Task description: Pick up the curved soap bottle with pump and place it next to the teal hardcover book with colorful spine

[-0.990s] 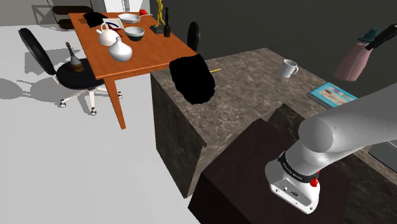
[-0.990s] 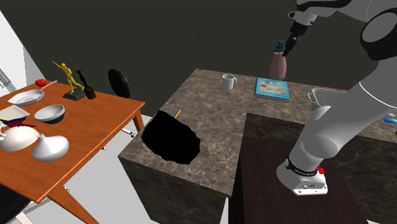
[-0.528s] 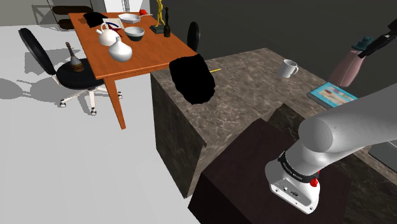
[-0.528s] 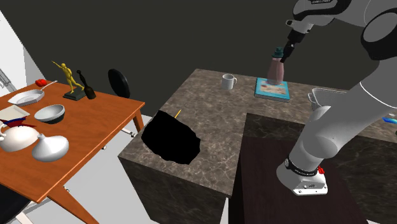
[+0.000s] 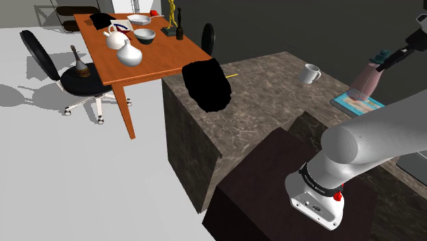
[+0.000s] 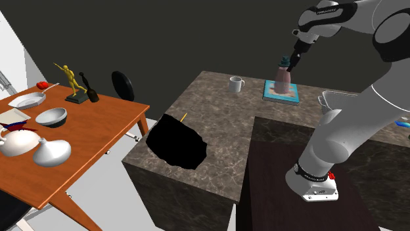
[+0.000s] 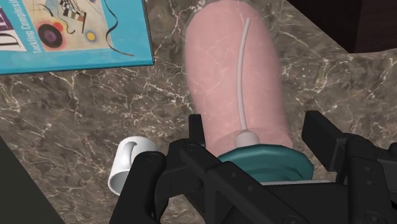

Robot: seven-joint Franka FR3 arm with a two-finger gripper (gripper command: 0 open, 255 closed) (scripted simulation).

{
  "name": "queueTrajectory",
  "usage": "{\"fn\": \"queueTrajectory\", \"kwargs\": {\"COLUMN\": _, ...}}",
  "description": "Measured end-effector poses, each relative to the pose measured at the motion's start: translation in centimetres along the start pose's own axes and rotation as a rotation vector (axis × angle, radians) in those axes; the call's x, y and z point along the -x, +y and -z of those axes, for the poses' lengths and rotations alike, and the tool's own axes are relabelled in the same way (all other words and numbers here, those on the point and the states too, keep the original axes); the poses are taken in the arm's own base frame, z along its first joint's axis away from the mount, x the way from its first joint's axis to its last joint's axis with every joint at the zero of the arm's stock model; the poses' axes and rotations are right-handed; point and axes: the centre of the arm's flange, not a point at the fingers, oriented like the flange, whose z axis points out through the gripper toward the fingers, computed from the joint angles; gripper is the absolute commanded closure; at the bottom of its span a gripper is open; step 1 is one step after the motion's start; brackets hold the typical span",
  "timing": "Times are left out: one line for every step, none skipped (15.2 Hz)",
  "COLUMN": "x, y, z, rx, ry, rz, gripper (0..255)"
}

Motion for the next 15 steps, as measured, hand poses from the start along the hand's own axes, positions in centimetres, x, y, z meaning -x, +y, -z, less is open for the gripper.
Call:
{"fn": "queueTrajectory", "kwargs": {"x": 0.1, "y": 0.0, "z": -0.5, "rx": 0.000, "ry": 0.000, "rz": 0.000, "gripper": 255}}
{"fn": "queueTrajectory", "kwargs": {"x": 0.3, "y": 0.0, "z": -1.0, "rx": 0.000, "ry": 0.000, "rz": 0.000, "gripper": 255}}
{"fn": "queueTrajectory", "kwargs": {"x": 0.5, "y": -0.1, "z": -1.5, "rx": 0.000, "ry": 0.000, "rz": 0.000, "gripper": 255}}
{"fn": "queueTrajectory", "kwargs": {"x": 0.5, "y": 0.0, "z": -2.0, "rx": 0.000, "ry": 0.000, "rz": 0.000, "gripper": 255}}
{"fn": "queueTrajectory", "kwargs": {"x": 0.6, "y": 0.1, "z": -2.4, "rx": 0.000, "ry": 0.000, "rz": 0.000, "gripper": 255}}
{"fn": "queueTrajectory", "kwargs": {"x": 0.8, "y": 0.1, "z": -2.9, "rx": 0.000, "ry": 0.000, "rz": 0.000, "gripper": 255}}
{"fn": "queueTrajectory", "kwargs": {"x": 0.8, "y": 0.0, "z": -3.4, "rx": 0.000, "ry": 0.000, "rz": 0.000, "gripper": 255}}
{"fn": "queueTrajectory", "kwargs": {"x": 1.0, "y": 0.0, "z": -3.9, "rx": 0.000, "ry": 0.000, "rz": 0.000, "gripper": 255}}
{"fn": "queueTrajectory", "kwargs": {"x": 1.1, "y": 0.0, "z": -4.5, "rx": 0.000, "ry": 0.000, "rz": 0.000, "gripper": 255}}
{"fn": "queueTrajectory", "kwargs": {"x": 1.3, "y": 0.0, "z": -5.1, "rx": 0.000, "ry": 0.000, "rz": 0.000, "gripper": 255}}
{"fn": "queueTrajectory", "kwargs": {"x": 1.5, "y": 0.0, "z": -5.5, "rx": 0.000, "ry": 0.000, "rz": 0.000, "gripper": 255}}
{"fn": "queueTrajectory", "kwargs": {"x": 1.6, "y": -0.1, "z": -6.1, "rx": 0.000, "ry": 0.000, "rz": 0.000, "gripper": 255}}
{"fn": "queueTrajectory", "kwargs": {"x": 1.7, "y": -0.1, "z": -6.6, "rx": 0.000, "ry": 0.000, "rz": 0.000, "gripper": 255}}
{"fn": "queueTrajectory", "kwargs": {"x": 1.8, "y": 0.0, "z": -7.2, "rx": 0.000, "ry": 0.000, "rz": 0.000, "gripper": 255}}
{"fn": "queueTrajectory", "kwargs": {"x": 2.0, "y": -0.1, "z": -7.7, "rx": 0.000, "ry": 0.000, "rz": 0.000, "gripper": 255}}
